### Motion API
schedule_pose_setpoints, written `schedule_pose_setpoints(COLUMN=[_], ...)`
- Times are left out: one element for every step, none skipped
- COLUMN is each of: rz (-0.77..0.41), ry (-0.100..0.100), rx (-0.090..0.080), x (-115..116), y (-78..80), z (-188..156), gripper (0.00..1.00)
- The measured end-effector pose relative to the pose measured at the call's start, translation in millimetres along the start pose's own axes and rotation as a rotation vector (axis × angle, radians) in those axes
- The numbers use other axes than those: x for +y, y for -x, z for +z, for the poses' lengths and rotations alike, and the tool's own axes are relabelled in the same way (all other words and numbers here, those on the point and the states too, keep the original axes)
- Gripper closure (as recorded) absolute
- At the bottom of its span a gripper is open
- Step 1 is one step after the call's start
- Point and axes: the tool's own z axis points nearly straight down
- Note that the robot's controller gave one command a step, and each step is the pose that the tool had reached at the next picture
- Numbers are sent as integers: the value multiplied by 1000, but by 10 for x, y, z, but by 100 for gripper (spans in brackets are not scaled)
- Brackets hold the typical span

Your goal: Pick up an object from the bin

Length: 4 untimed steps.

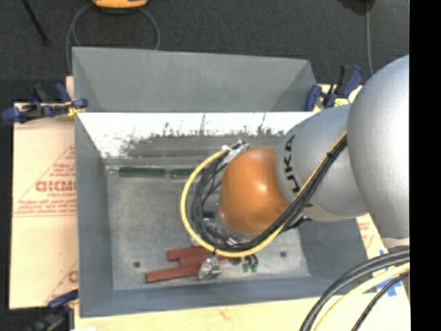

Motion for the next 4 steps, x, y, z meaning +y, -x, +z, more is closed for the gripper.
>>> schedule_pose_setpoints(rz=[0,1,2,3], ry=[1,1,1,1], rx=[-2,-7,-2,1], x=[0,-6,-6,-7], y=[11,24,10,1], z=[-184,-272,-329,-477], gripper=[100,100,100,100])
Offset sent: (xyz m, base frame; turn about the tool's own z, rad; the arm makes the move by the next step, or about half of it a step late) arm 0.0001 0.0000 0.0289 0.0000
